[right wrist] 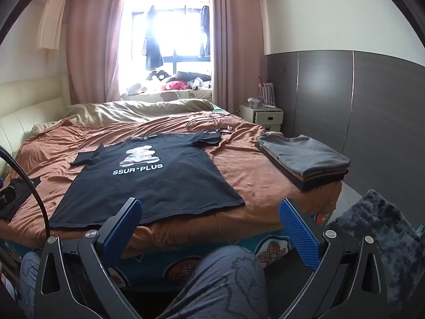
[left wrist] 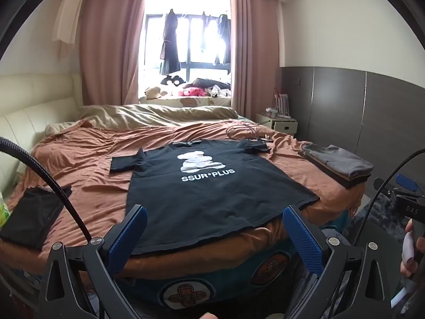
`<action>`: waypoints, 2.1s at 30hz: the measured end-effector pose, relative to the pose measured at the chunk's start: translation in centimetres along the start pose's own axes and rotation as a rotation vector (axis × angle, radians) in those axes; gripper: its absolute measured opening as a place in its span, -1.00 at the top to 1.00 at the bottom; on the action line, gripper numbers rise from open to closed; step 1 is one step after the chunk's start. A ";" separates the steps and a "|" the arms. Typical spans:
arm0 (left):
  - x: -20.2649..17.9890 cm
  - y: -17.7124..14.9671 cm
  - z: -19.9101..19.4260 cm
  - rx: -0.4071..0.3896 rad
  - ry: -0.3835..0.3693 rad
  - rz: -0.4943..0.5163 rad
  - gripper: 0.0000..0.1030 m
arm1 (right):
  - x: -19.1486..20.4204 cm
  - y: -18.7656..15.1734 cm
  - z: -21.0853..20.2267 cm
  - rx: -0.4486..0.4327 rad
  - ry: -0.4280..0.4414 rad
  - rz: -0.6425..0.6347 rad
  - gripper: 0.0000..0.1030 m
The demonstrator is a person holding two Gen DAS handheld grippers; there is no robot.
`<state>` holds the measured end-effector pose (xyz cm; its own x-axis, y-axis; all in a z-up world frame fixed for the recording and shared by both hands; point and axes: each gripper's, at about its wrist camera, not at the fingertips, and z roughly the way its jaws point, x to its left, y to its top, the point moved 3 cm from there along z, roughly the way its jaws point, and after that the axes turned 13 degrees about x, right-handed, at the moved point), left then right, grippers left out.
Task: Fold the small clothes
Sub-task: 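Move both tools toward the black SSUR*PLUS t-shirt on the bed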
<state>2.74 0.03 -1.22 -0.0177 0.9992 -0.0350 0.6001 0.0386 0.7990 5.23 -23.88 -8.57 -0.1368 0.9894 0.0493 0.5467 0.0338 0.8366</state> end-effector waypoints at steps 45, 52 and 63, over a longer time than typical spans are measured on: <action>0.2 -0.9 -1.1 -0.022 0.009 -0.004 -0.99 | 0.8 -0.3 -0.6 -0.004 -0.001 -0.031 -1.00; 0.5 -0.9 -1.2 -0.024 0.007 -0.005 -0.99 | 0.7 -0.2 -0.7 -0.006 -0.001 -0.031 -1.00; 0.7 -1.1 -1.3 -0.026 0.002 -0.005 -0.99 | 0.8 -0.3 -0.7 -0.006 -0.002 -0.030 -1.00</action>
<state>1.06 0.70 -1.39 -0.0226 0.9990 -0.0382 0.5787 0.0442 0.8144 4.37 -23.22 -8.36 -0.1516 0.9882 0.0230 0.5376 0.0629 0.8409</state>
